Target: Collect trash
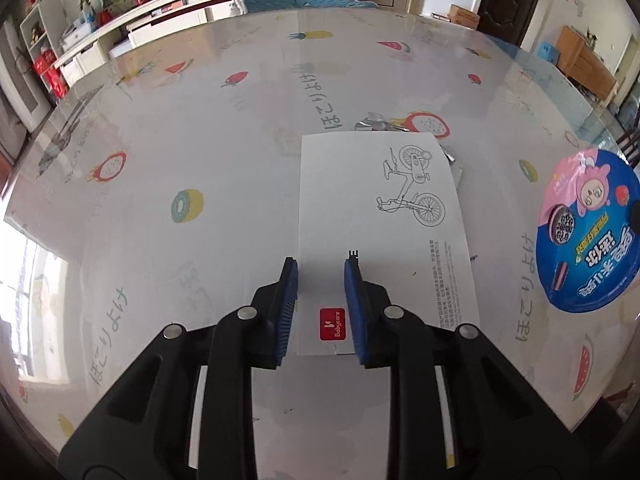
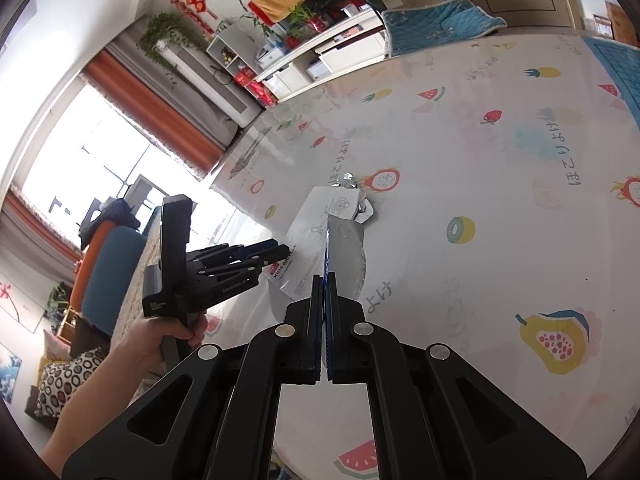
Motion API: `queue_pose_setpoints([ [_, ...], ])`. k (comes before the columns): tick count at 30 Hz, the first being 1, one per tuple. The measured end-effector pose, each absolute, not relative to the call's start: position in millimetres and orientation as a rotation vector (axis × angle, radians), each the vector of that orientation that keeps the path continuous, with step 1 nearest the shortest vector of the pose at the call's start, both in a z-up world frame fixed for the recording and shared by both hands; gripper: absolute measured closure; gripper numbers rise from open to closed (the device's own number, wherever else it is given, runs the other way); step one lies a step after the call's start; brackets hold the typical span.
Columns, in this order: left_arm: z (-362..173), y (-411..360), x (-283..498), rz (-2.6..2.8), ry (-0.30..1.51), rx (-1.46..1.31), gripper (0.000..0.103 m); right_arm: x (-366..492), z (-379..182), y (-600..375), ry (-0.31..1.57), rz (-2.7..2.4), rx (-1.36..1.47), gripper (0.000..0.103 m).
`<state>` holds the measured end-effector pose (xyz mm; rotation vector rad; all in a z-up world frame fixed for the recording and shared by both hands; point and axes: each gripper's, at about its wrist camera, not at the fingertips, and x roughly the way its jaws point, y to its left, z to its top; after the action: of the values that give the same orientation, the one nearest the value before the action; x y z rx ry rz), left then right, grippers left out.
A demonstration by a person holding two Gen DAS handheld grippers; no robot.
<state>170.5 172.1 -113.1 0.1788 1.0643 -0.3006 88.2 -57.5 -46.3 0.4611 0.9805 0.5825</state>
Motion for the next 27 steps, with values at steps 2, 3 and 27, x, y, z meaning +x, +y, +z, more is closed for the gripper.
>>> queue_pose_setpoints([
  [2, -109.3, 170.6, 166.8, -0.316, 1.057, 0.17, 0.081, 88.9, -45.8, -58.6, 0.982, 0.585, 0.471, 0.101],
  [3, -108.2, 173.1, 166.7, -0.317, 1.047, 0.162, 0.078, 88.3, -45.0, -58.8, 0.98, 0.584, 0.469, 0.101],
  [27, -85.2, 116.1, 160.6, -0.263, 0.99, 0.222, 0.007, 80.4, -25.9, -58.9, 0.96, 0.562, 0.435, 0.101],
])
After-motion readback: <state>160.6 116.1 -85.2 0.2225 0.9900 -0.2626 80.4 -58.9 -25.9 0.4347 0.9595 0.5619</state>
